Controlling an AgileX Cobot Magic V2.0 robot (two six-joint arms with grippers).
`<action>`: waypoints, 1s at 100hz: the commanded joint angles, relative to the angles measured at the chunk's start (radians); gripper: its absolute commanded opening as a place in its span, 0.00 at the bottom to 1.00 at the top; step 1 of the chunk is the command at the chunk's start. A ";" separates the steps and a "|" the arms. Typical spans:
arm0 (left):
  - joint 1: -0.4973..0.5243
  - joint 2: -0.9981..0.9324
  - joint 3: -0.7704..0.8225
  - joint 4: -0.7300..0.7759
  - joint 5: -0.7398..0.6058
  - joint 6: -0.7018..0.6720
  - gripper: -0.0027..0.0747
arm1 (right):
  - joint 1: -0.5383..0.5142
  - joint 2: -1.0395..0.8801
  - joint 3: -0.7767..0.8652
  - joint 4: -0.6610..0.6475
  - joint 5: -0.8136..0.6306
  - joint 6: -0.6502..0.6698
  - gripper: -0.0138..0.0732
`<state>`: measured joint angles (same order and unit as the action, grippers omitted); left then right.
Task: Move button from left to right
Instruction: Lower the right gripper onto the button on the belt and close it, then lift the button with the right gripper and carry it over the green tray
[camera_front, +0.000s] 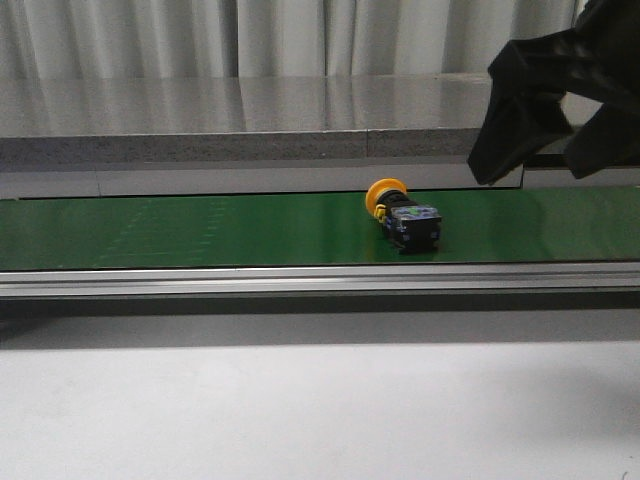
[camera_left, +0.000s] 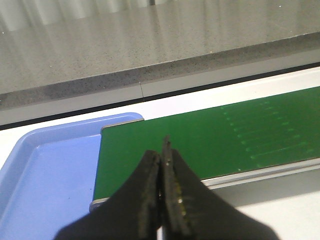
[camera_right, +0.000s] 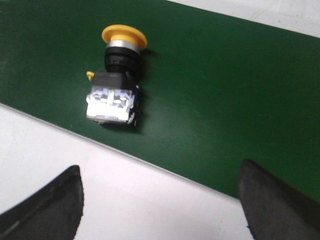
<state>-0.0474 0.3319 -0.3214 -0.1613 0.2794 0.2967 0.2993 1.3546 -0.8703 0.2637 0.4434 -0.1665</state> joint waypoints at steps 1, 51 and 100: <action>-0.008 0.007 -0.027 -0.015 -0.084 -0.003 0.01 | 0.001 0.012 -0.067 0.008 -0.063 -0.014 0.88; -0.008 0.007 -0.027 -0.015 -0.084 -0.003 0.01 | 0.001 0.162 -0.179 0.008 -0.043 -0.056 0.88; -0.008 0.007 -0.027 -0.015 -0.084 -0.003 0.01 | -0.003 0.279 -0.179 0.002 -0.058 -0.072 0.73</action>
<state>-0.0474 0.3319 -0.3214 -0.1613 0.2794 0.2967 0.2993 1.6610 -1.0195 0.2657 0.4351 -0.2283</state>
